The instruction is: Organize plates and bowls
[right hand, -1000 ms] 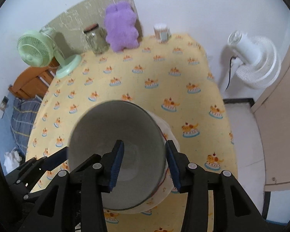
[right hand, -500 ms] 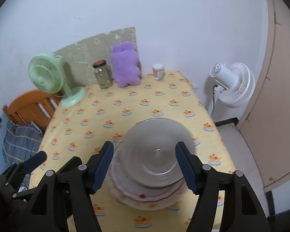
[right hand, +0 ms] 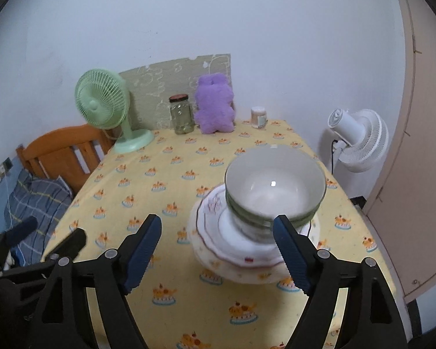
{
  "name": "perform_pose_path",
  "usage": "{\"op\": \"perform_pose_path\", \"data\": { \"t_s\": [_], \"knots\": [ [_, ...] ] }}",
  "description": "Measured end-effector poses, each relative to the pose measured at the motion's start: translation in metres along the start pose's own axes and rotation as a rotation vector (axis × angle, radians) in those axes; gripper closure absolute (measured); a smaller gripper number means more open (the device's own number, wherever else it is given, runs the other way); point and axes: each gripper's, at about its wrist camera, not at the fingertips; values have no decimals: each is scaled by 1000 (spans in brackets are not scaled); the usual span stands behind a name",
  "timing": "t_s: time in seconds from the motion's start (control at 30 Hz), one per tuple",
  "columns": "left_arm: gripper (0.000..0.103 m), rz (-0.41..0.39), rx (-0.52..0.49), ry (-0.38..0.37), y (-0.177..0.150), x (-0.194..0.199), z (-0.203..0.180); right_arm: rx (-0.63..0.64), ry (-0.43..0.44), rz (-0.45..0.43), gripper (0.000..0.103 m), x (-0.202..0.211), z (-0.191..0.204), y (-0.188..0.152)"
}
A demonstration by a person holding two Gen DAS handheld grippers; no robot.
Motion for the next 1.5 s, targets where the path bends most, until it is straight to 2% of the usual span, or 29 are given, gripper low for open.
{"op": "perform_pose_path", "data": {
  "t_s": [0.23,0.37,0.7,1.5],
  "knots": [
    [7,-14,39,47,-31,20,1,24,14,-29,21,18,-1,-26],
    [7,-38,43,40,-41,33,-2,32,38,-25,21,27,0,-37],
    [0,-80,56,18,-41,48,1,33,44,-46,21,44,3,-46],
    [0,-115,31,-13,-29,46,-10,-15,29,-49,19,41,-11,-38]
  ]
}}
Point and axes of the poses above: each gripper's, at about its wrist camera, not at the fingertips, and x roughly against the way its jaws point, z to its left, y to its top, and after that the axes turned 9 degrees about -y, right-handed
